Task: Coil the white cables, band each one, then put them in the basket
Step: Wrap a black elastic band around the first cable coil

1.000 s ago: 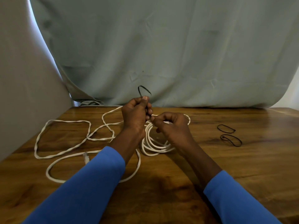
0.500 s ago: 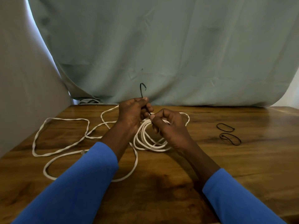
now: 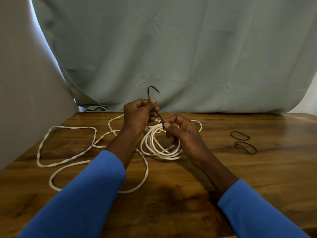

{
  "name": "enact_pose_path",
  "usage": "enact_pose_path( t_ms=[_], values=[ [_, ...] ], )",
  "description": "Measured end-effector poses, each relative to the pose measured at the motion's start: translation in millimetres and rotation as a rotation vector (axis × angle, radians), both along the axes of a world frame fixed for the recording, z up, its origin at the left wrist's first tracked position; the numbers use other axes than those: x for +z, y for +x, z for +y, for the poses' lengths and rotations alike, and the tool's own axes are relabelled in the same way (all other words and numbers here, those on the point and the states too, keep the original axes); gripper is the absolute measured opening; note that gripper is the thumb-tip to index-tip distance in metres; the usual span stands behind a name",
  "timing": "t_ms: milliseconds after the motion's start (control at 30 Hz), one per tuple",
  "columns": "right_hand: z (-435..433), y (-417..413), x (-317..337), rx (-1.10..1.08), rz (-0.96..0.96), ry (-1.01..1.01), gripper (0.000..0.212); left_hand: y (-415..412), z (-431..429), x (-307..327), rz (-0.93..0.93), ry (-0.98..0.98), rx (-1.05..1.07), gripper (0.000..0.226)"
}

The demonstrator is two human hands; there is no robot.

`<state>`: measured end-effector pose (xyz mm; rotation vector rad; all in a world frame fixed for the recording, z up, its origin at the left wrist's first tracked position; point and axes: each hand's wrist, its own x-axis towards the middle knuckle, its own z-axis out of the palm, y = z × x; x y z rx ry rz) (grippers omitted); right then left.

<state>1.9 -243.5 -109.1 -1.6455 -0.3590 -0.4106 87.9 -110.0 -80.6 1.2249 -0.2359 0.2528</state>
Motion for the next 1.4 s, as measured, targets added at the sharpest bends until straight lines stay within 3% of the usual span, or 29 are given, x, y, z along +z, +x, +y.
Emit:
enact_pose_path(
  t_ms=[233,533,733,833,1067,1233,1400],
  values=[
    [0.6,1.2,-0.8,0.011,-0.021,0.012,0.015,-2.3,-3.8,9.3,-0.118,-0.011,0.075,0.017],
    [-14.7,14.5,-7.3,-0.363,-0.205,-0.200,0.022,-18.0,8.9,12.7,-0.136,0.075,-0.274,0.014],
    [-20.2,14.4,-8.8,-0.384,-0.203,-0.132,0.014,-20.6,5.8,11.8,-0.100,0.038,-0.257,0.012],
    [-14.3,14.6,-11.1,-0.411,-0.141,-0.158,0.022,-20.7,4.8,10.2,-0.114,0.030,-0.220,0.012],
    [-6.8,20.9,-1.8,-0.356,0.026,0.223,0.010,-31.4,-5.9,14.3,-0.235,0.051,-0.247,0.012],
    [-12.9,23.6,1.1,-0.364,-0.005,0.350,0.010,-41.5,-17.0,7.4,-0.232,0.068,-0.363,0.013],
    [-29.9,21.0,1.6,-0.225,-0.006,0.428,0.019,-38.4,-18.8,-8.6,-0.327,0.355,-0.404,0.013]
  ],
)
